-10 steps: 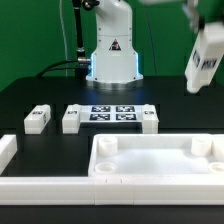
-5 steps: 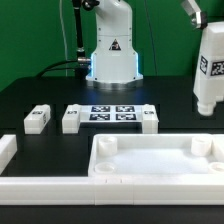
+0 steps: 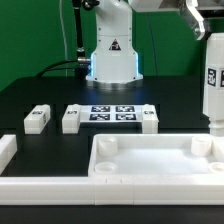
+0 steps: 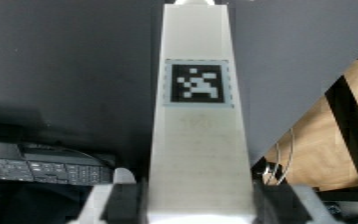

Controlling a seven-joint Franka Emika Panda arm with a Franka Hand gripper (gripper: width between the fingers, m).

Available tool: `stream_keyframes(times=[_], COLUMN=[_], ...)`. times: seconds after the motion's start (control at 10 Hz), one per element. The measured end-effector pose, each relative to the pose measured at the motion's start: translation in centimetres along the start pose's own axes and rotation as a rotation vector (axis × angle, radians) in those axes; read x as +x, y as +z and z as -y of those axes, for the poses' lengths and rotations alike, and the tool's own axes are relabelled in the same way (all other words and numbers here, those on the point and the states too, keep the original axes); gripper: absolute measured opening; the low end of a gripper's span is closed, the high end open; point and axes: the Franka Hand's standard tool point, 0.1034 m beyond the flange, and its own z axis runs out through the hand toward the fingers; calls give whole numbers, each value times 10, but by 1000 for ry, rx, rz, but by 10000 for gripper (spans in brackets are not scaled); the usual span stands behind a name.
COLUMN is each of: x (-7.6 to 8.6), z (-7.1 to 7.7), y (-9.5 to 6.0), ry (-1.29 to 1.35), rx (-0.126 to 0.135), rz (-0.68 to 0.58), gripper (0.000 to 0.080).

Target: Assemble desk

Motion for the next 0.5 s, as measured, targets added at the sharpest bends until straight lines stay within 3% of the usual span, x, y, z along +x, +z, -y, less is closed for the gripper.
stream_keyframes(times=[0.1, 0.5], x=[-5, -25], z=[11, 19], y=[7, 26], ry=[-11, -28], rx=[7, 19], rz=[-7, 34], gripper=[284, 284])
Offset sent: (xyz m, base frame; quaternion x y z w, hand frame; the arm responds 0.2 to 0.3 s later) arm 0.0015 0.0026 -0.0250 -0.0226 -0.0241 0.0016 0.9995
